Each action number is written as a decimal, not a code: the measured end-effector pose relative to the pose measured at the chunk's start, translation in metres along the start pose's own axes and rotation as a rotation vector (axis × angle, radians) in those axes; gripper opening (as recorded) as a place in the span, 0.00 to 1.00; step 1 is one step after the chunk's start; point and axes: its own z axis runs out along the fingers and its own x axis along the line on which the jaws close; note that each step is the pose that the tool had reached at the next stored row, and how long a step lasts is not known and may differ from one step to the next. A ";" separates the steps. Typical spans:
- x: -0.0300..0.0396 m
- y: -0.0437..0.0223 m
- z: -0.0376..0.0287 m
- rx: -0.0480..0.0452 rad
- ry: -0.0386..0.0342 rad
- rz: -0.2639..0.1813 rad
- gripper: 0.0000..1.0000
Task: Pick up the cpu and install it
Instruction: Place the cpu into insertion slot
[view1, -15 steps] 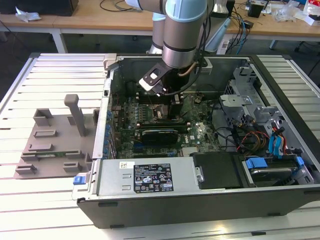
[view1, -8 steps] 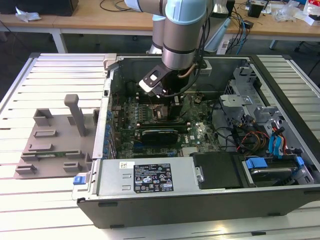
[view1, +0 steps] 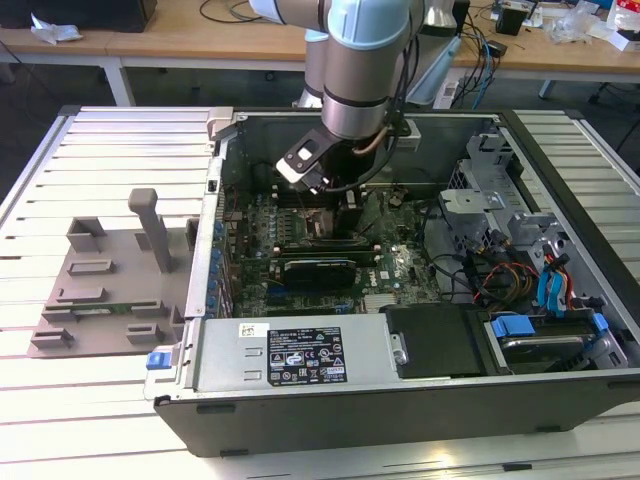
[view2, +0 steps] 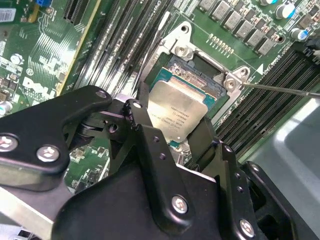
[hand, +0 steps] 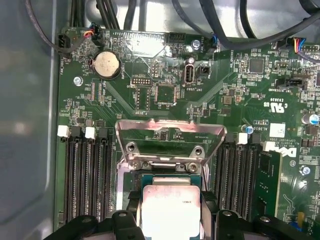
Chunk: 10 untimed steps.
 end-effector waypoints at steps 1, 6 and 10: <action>0.0004 -0.0007 0.0002 0.0001 0.0000 0.002 0.55; 0.0040 -0.0015 0.0026 0.0002 0.0001 0.010 0.55; 0.0046 -0.0022 0.0060 0.0004 0.0002 0.018 0.55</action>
